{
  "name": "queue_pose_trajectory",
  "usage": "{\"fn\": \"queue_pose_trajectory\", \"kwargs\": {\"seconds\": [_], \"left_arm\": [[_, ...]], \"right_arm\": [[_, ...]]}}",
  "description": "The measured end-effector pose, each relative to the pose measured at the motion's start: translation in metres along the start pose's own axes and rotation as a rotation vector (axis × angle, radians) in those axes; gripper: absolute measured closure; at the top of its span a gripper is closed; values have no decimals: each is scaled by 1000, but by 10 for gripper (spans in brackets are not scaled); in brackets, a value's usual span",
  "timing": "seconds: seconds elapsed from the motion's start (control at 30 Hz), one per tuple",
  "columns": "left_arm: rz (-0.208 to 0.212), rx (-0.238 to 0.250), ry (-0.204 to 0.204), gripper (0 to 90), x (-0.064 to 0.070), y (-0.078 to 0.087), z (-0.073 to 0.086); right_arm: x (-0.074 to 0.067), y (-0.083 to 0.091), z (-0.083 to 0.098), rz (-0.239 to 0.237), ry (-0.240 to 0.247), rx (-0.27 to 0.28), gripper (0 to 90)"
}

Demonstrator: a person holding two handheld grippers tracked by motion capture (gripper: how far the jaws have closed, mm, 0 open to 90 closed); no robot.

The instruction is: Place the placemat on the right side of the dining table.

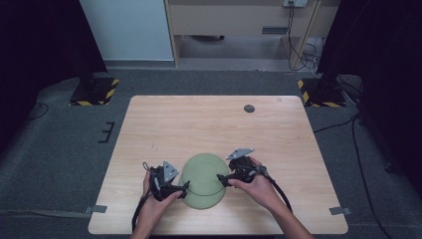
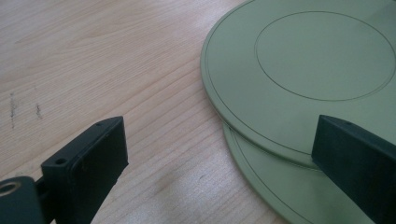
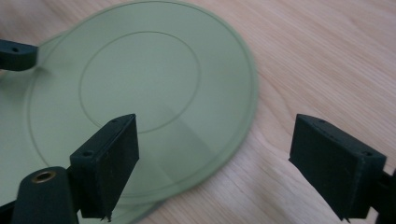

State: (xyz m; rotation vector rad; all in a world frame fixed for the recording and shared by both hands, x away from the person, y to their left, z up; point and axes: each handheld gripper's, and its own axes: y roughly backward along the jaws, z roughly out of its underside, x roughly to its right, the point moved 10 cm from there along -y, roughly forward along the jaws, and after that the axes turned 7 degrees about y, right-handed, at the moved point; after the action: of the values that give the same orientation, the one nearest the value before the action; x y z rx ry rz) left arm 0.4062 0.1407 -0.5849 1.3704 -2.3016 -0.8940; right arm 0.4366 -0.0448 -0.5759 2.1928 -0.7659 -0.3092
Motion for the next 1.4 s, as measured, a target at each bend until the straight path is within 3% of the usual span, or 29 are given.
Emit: {"fn": "queue_pose_trajectory", "kwargs": {"seconds": [0.3, 0.57, 0.73, 1.0, 1.4], "left_arm": [[2, -6, 8, 27, 1, -4, 1], [15, -7, 4, 35, 2, -1, 1], [18, -17, 3, 32, -1, 0, 6], [55, -31, -24, 32, 6, 2, 12], [67, -23, -27, 30, 10, 1, 11]], "right_arm": [[3, -18, -9, -104, -81, -25, 143], [9, -27, -14, -151, -146, -27, 145], [11, -30, -14, -154, -140, -48, 140], [15, -37, -13, -156, -152, -72, 144], [14, -39, -15, -180, -156, -61, 148]]}}
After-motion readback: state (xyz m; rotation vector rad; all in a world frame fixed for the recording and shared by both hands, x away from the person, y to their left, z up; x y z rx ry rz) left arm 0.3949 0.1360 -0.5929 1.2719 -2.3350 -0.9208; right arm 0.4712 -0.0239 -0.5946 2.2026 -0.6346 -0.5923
